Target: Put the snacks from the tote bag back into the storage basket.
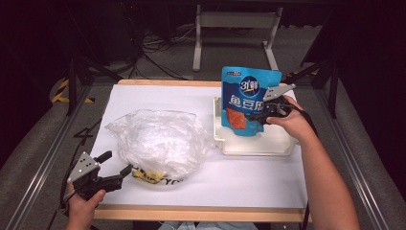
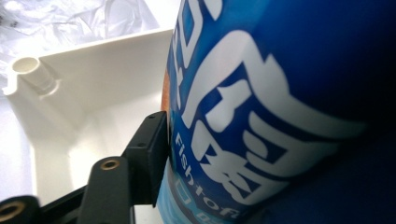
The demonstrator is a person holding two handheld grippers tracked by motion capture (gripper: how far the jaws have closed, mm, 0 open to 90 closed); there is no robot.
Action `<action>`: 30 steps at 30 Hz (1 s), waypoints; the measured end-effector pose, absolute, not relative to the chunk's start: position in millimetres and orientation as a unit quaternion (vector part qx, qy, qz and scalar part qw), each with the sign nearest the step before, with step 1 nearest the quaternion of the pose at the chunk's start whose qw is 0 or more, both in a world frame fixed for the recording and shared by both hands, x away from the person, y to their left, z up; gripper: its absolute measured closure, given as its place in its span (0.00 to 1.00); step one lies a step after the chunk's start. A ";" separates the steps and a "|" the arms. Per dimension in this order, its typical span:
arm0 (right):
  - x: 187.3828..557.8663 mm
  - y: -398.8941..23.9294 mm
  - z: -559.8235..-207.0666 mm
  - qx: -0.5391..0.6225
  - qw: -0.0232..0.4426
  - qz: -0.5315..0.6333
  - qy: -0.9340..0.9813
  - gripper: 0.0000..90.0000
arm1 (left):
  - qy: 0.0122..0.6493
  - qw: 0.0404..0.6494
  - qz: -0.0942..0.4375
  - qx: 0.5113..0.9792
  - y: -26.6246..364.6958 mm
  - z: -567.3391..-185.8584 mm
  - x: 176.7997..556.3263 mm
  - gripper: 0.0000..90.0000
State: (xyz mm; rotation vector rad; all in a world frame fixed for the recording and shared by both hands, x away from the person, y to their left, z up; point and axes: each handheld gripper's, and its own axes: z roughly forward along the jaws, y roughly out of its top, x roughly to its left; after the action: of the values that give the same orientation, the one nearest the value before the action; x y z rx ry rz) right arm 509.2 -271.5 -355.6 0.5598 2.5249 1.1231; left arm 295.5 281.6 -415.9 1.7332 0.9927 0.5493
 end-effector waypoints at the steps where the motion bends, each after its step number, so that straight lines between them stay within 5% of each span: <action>1: 509.1 -272.3 -355.7 0.196 0.161 0.392 0.884 0.47 | 0.412 0.510 0.228 0.720 281.7 -416.0 295.6 0.15; 30: 504.6 -294.6 -353.2 0.202 0.189 0.382 0.882 0.38 | 0.412 0.511 0.228 0.719 282.3 -415.6 295.3 0.15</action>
State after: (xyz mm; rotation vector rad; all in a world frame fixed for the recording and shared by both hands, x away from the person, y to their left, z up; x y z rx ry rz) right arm 504.6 -294.6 -353.2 0.5688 2.4792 1.0742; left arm 295.3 282.3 -415.6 1.7307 0.9914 0.5497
